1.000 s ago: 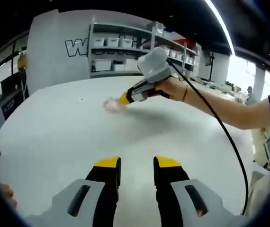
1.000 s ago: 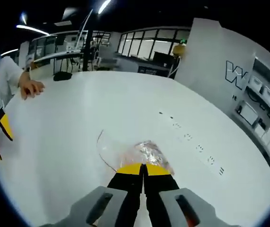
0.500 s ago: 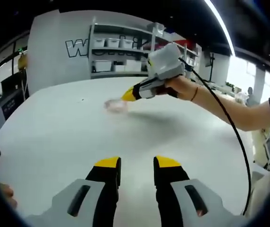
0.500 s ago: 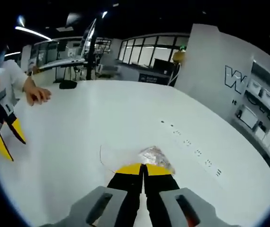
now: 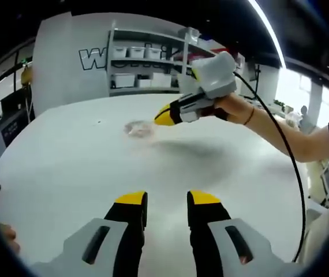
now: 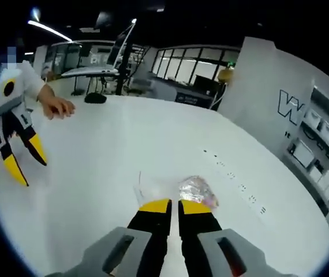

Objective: Open the resealable bag by pulling the two sides of the seal apart until the entire bag opening is separated and visibly accessible.

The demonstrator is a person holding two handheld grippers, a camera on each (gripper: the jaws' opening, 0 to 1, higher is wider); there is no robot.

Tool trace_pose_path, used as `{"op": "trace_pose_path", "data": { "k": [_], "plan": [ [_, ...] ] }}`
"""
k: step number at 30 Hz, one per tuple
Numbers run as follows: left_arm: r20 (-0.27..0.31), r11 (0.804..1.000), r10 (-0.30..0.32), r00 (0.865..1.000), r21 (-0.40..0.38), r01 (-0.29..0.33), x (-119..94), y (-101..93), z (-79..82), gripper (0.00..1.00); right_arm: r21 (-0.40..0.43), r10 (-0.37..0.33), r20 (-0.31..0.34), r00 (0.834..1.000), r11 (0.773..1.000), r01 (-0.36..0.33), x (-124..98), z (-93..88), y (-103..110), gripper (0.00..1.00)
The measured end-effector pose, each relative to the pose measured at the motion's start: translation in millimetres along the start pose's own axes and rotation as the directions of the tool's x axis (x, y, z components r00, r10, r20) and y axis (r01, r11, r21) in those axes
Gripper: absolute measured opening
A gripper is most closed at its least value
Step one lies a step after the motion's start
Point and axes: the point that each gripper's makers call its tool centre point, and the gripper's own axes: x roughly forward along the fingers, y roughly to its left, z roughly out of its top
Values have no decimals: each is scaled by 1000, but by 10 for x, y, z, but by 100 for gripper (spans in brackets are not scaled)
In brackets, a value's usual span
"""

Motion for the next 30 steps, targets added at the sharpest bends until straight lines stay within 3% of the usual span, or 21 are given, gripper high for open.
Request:
{"op": "trace_pose_path", "data": {
  "k": [30],
  "plan": [
    [14, 1000, 3, 1000, -4, -3, -29, 13, 25, 29, 12, -20, -4, 1000, 1000, 20, -285, -196, 122, 9]
  ]
}}
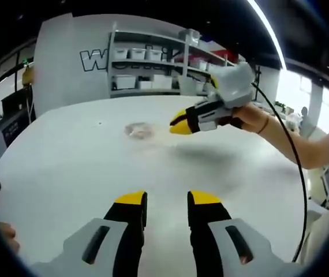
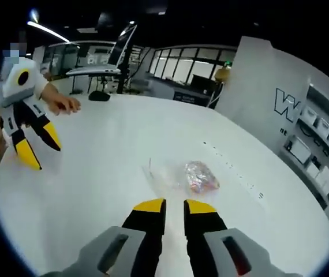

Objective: Open the resealable bag by pulling the two sides of the seal apart until the entire bag opening is separated and visibly accessible.

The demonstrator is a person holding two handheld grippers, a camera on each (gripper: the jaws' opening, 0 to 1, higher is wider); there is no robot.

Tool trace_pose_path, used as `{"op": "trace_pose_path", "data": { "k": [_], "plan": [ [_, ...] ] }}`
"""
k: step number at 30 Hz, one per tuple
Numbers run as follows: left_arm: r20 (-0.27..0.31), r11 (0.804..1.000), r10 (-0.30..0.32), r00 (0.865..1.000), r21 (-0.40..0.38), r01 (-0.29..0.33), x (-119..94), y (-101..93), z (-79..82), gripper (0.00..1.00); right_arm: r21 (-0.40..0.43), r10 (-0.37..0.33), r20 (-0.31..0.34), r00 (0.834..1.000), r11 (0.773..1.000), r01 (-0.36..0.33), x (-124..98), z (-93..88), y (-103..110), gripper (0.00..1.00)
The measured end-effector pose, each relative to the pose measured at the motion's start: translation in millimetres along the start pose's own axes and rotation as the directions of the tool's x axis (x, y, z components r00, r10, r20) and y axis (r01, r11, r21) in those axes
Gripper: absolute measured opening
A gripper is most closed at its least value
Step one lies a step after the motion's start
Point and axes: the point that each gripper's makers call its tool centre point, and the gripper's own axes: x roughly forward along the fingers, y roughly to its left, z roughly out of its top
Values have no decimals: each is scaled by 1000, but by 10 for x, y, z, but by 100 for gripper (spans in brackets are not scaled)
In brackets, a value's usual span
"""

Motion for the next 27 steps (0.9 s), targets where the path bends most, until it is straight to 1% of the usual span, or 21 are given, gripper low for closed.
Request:
{"op": "trace_pose_path", "data": {
  "k": [7, 10, 17, 27],
  "plan": [
    [8, 1000, -2, 1000, -2, 2, -9, -15, 18, 29, 2, -6, -3, 1000, 1000, 6, -80, -46, 22, 11],
    [9, 1000, -2, 1000, -3, 2, -14, -21, 23, 29, 9, -4, 3, 1000, 1000, 4, -108, -43, 37, 13],
    [17, 1000, 1, 1000, -9, -1, -32, -22, 34, 29, 7, -9, 13, 1000, 1000, 9, -202, -50, 67, 14],
    [23, 1000, -2, 1000, -7, 2, -46, -56, 44, 30, 36, -9, 29, 1000, 999, 8, -325, -99, 162, 19]
  ]
}}
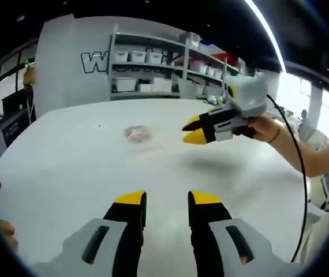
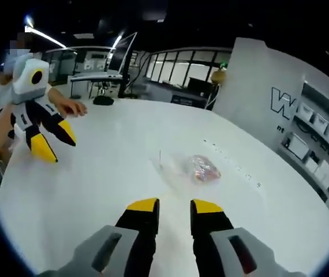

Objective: Open the resealable bag by pulling the two sides of the seal apart until the entire bag opening is separated and visibly accessible.

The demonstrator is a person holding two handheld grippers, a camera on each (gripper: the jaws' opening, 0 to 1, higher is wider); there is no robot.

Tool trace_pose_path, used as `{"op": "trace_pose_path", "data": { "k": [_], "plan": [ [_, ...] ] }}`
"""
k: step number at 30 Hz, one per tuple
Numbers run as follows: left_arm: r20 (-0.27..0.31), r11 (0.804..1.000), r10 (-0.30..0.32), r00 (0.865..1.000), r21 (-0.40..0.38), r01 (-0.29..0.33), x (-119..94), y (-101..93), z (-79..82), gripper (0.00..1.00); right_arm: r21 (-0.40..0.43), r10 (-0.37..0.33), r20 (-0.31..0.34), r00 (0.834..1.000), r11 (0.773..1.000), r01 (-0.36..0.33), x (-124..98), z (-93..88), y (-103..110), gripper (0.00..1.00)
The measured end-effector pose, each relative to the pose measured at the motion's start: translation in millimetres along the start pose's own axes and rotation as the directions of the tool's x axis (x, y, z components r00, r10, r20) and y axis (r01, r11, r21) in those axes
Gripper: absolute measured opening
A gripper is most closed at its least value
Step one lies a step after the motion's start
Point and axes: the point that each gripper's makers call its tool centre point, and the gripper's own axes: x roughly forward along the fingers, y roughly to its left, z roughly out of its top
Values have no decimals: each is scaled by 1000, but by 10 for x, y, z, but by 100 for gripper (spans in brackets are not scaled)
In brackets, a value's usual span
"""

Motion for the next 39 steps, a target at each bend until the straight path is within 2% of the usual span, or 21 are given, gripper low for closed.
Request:
{"op": "trace_pose_path", "data": {
  "k": [24, 39],
  "plan": [
    [8, 1000, -6, 1000, 0, 6, -26, -47, -21, 32, 34, 3, 36, 999, 999, -5, -302, -66, 261, 25],
    [30, 1000, 4, 1000, -15, -4, -94, -37, -40, 34, 80, -20, 43, 999, 997, 17, -558, -206, 355, 30]
  ]
}}
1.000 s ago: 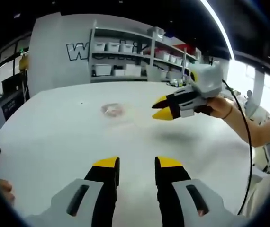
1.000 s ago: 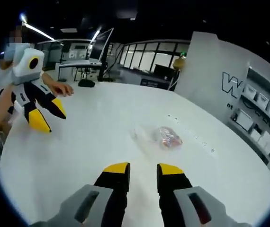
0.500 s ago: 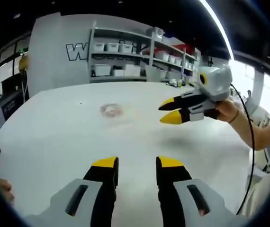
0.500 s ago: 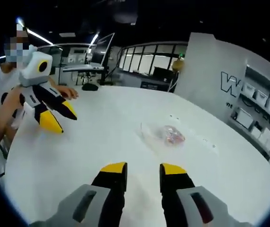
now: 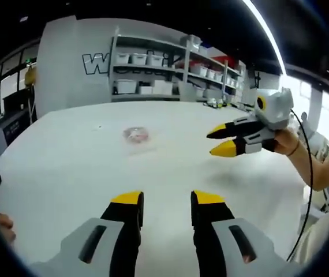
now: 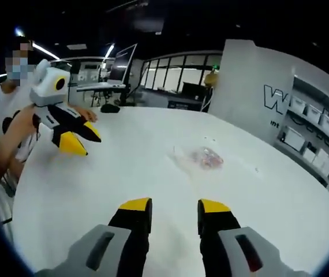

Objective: Open the resealable bag by pulling the two sides of the seal apart until the entire bag opening is separated and visibly accessible.

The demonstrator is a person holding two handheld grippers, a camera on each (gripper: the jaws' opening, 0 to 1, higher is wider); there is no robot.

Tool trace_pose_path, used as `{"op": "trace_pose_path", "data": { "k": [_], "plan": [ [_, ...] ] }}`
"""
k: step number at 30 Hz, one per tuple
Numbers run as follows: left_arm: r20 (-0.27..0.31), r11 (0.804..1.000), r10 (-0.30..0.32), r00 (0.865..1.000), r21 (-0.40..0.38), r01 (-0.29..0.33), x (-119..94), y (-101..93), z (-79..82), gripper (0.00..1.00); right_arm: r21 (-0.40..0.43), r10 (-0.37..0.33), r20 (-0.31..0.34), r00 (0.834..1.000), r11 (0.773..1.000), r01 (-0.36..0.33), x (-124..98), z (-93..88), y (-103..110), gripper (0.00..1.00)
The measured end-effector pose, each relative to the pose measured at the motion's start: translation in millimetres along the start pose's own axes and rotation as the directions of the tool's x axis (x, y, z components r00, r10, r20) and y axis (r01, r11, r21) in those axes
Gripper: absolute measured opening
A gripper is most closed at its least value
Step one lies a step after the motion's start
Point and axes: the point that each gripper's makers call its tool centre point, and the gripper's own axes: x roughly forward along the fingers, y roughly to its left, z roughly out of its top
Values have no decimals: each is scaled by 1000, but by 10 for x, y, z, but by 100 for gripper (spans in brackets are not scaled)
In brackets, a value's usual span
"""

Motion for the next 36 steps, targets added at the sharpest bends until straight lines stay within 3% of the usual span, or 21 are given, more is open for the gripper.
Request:
{"op": "trace_pose_path", "data": {
  "k": [12, 23, 28, 36],
  "plan": [
    [36, 999, 3, 999, -34, -2, -34, 20, 44, 41, 69, -41, -1, 999, 997, 41, -203, -177, 16, 35],
    [50, 999, 23, 999, -48, -20, -56, 65, 14, 51, 87, -61, 10, 998, 994, 60, -373, -179, 43, 40],
    [49, 997, 48, 998, -70, -44, -77, 117, -21, 63, 122, -62, 6, 998, 991, 61, -423, -235, 80, 47],
    [77, 994, 71, 994, -86, -65, -134, 160, -11, 69, 155, -96, 7, 995, 983, 94, -510, -303, 89, 63]
  ]
}}
